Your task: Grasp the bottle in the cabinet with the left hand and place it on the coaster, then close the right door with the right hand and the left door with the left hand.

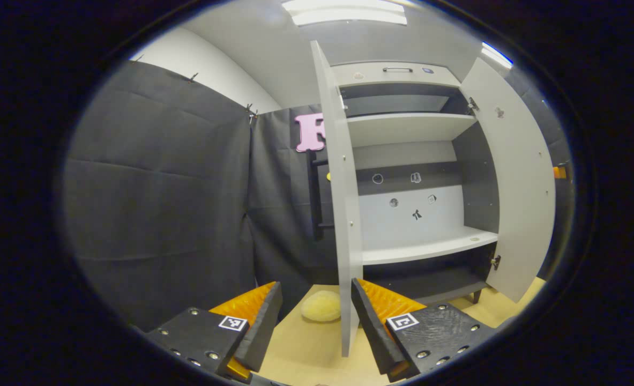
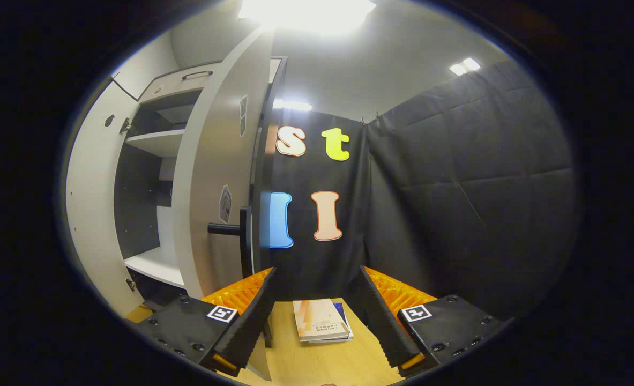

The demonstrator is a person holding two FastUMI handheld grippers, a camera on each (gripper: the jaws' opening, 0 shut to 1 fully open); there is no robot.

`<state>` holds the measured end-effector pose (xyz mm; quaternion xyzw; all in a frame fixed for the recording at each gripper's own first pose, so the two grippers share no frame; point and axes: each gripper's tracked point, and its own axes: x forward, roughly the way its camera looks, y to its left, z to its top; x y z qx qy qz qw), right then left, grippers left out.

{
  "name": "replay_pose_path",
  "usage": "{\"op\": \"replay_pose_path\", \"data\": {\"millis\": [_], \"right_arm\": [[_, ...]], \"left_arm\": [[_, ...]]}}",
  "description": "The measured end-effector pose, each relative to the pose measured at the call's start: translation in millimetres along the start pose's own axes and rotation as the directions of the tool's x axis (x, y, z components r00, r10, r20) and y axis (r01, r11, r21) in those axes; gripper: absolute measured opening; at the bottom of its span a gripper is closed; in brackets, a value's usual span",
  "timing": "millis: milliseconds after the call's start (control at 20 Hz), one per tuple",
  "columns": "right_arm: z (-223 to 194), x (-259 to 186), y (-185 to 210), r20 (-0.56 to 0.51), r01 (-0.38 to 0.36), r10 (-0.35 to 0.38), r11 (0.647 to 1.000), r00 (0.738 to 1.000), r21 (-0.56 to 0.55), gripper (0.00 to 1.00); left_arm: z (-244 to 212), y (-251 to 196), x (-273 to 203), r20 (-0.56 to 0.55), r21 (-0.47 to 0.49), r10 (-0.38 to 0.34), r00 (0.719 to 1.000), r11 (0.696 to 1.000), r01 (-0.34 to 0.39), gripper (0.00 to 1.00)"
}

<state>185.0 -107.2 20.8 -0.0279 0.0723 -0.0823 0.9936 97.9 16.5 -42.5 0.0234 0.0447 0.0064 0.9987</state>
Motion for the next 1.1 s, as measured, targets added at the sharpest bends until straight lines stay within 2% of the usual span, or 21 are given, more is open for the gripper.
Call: {"op": "replay_pose_path", "data": {"millis": [250,650,700,750,1100], "right_arm": [[1,-7,11,-0.039,0.023,-0.024,1.000,0.999,-0.006,0.95],[0,-19,81,-0.040,-0.086,0.086,0.996,0.995,0.013,0.95],[1,-17,90,-0.037,-0.088,0.089,0.996,0.995,0.014,0.92],[2,-17,96,-0.034,-0.091,0.091,0.996,0.995,0.013,0.95],[2,-9,156,-0.029,-0.165,0.166,0.985,0.986,0.038,0.95]], "left_arm": [[-4,30,20,0.006,-0.003,0.019,1.000,1.000,-0.019,0.79],[-12,62,37,0.010,-0.029,0.019,1.000,0.999,-0.019,0.80],[-13,65,38,0.009,-0.028,0.018,1.000,0.999,-0.018,0.80],[-14,68,38,0.008,-0.026,0.018,1.000,1.000,-0.018,0.80],[-21,96,41,0.001,-0.041,0.030,1.000,0.999,-0.030,0.79]]}}
